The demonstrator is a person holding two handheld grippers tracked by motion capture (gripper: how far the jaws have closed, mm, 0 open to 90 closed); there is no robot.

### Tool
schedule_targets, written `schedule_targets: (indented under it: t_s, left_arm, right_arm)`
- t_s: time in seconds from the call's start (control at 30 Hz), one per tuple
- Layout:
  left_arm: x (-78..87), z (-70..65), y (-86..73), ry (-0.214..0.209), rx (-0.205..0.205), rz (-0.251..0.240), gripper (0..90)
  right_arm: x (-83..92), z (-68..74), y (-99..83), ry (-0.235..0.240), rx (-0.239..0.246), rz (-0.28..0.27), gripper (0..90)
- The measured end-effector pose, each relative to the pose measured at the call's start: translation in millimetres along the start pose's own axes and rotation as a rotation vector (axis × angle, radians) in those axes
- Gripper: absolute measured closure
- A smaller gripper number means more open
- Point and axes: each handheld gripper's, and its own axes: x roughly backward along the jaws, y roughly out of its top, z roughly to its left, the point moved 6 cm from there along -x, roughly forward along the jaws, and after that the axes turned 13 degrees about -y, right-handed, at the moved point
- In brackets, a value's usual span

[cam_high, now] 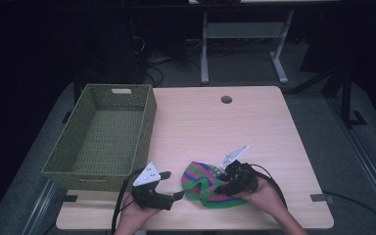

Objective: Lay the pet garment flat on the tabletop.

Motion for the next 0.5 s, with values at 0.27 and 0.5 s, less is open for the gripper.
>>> schedule_targets:
  t_s: [0.27,0.5]
  left_arm:
    - [-0.2,-0.3,0.2,-0.002,0.002,-0.002,17.1]
    - [1.1,-0.1,0.4,0.000,0.003,-0.008,17.1]
  right_arm:
    - [6.2,3.4,-11.0,0.035,0.035,0.013,36.0]
    - [16.2,9.0,-15.3,0.056,0.059,0.007,33.1]
